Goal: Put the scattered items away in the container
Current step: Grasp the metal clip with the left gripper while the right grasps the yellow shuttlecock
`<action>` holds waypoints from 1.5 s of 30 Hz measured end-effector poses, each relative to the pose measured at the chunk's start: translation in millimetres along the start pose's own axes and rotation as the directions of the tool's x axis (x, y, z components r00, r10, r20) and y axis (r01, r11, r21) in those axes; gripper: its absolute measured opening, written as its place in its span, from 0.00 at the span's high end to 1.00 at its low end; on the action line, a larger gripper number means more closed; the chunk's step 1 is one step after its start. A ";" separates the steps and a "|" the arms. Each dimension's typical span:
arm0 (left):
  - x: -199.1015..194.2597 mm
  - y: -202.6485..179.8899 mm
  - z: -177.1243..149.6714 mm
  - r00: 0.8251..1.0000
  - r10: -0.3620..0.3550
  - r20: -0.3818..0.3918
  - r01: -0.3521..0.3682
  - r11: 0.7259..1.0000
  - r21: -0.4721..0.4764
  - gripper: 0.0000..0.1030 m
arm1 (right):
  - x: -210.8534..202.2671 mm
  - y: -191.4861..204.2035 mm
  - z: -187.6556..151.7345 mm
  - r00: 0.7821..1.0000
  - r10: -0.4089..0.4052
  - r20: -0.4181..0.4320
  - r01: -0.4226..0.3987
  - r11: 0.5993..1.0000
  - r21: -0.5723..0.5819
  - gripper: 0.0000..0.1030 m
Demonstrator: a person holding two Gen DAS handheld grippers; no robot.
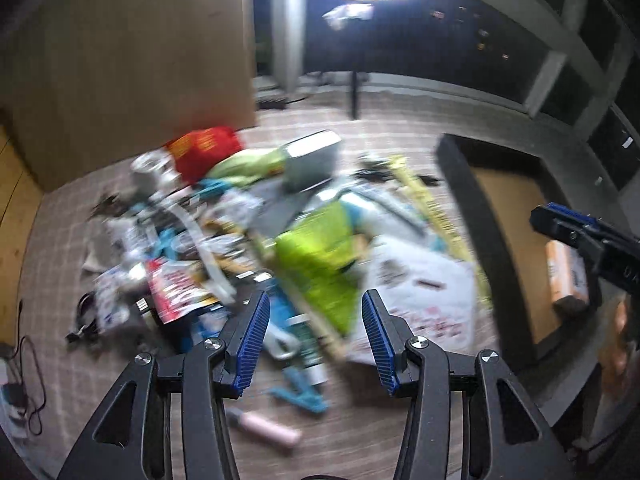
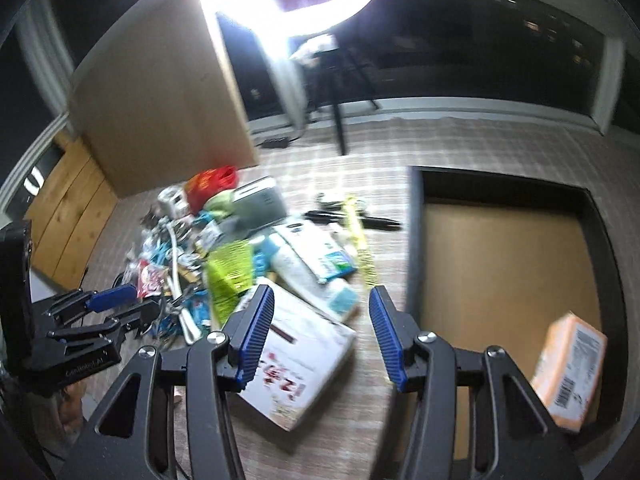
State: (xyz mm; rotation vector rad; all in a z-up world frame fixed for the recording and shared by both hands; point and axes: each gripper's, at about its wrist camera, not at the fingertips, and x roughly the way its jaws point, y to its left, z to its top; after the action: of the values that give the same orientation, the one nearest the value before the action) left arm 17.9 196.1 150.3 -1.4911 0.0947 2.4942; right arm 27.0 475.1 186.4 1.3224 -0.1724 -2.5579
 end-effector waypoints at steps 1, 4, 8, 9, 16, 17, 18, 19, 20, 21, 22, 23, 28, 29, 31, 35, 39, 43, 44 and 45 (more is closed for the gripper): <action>1.2 10.7 -2.6 1.000 0.009 -0.007 -0.009 1.000 -0.016 0.55 | 4.8 5.6 1.7 1.000 0.008 -0.008 -0.008 1.000 -0.015 0.52; 5.3 35.6 -10.1 0.999 0.041 -0.024 -0.042 0.998 -0.042 0.56 | 27.4 30.1 7.2 0.998 0.038 -0.059 -0.042 0.996 -0.081 0.52; 12.8 56.2 -19.4 0.997 0.061 -0.044 -0.063 0.996 -0.056 0.57 | 59.0 61.4 10.9 0.994 0.026 -0.107 -0.045 0.984 -0.174 0.52; 14.8 59.0 -21.1 0.997 0.060 -0.048 -0.063 0.996 -0.058 0.57 | 68.6 69.1 12.1 0.992 0.032 -0.122 -0.055 0.980 -0.192 0.52; 33.1 59.5 -23.1 0.996 0.056 -0.074 -0.059 0.997 -0.042 0.57 | 122.4 99.5 12.1 0.975 0.031 -0.221 -0.093 0.958 -0.273 0.52; 36.1 59.0 -21.6 0.995 0.055 -0.078 -0.059 0.997 -0.045 0.57 | 128.5 101.3 11.5 0.973 0.028 -0.230 -0.094 0.955 -0.283 0.52; 39.5 57.8 -20.1 0.995 0.052 -0.084 -0.056 0.997 -0.048 0.57 | 133.3 102.4 11.1 0.971 0.027 -0.237 -0.097 0.952 -0.289 0.52; 42.1 56.9 -18.9 0.995 0.052 -0.086 -0.056 0.997 -0.049 0.57 | 138.5 102.4 10.8 0.969 0.026 -0.246 -0.099 0.951 -0.291 0.52; 45.1 55.5 -17.3 0.995 0.053 -0.087 -0.057 0.997 -0.048 0.57 | 144.1 101.9 10.7 0.967 0.023 -0.254 -0.099 0.952 -0.290 0.52; 48.1 54.4 -15.4 0.995 0.055 -0.088 -0.059 0.997 -0.046 0.57 | 148.9 101.0 10.8 0.965 0.022 -0.261 -0.100 0.952 -0.288 0.52; 50.7 53.1 -15.4 0.994 0.057 -0.089 -0.061 0.997 -0.044 0.57 | 152.3 99.8 11.5 0.964 0.023 -0.265 -0.102 0.952 -0.287 0.52; 53.8 51.8 -15.3 0.994 0.057 -0.091 -0.061 0.997 -0.041 0.57 | 155.5 99.0 12.0 0.963 0.024 -0.269 -0.104 0.953 -0.286 0.52; 69.4 50.2 -14.5 0.993 0.056 -0.107 -0.061 0.997 -0.040 0.57 | 168.4 99.1 13.8 0.957 0.028 -0.288 -0.113 0.952 -0.284 0.52; 72.8 50.4 -15.0 0.992 0.055 -0.113 -0.060 0.997 -0.043 0.58 | 171.9 100.0 14.4 0.955 0.033 -0.295 -0.121 0.951 -0.285 0.52; 78.4 51.1 -16.0 0.991 0.057 -0.122 -0.063 0.997 -0.049 0.64 | 178.3 102.5 14.2 0.952 0.030 -0.304 -0.124 0.948 -0.293 0.52; 83.2 54.8 -16.2 0.990 0.043 -0.131 -0.053 0.996 -0.073 0.70 | 189.0 103.0 13.6 0.946 0.039 -0.321 -0.135 0.950 -0.282 0.52; 81.7 59.2 -15.1 0.992 0.024 -0.128 -0.035 0.995 -0.088 0.83 | 192.9 98.0 16.3 0.941 0.086 -0.328 -0.169 0.957 -0.234 0.62; 76.3 67.4 -14.5 0.993 -0.007 -0.117 -0.008 0.992 -0.126 0.83 | 187.3 91.0 23.5 0.940 0.139 -0.313 -0.199 0.965 -0.170 0.68; 74.4 69.3 -14.0 0.993 -0.014 -0.113 -0.001 0.991 -0.132 0.83 | 185.3 89.4 24.8 0.939 0.149 -0.309 -0.206 0.966 -0.157 0.69; 71.4 71.7 -13.6 0.994 -0.021 -0.108 0.005 0.990 -0.141 0.83 | 183.1 88.0 25.9 0.939 0.162 -0.305 -0.213 0.966 -0.144 0.69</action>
State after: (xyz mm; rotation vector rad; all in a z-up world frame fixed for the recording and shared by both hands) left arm -19.5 136.0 76.7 -1.6776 -0.0737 2.4532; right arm -80.4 339.2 77.2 1.5123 -0.0148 -2.1379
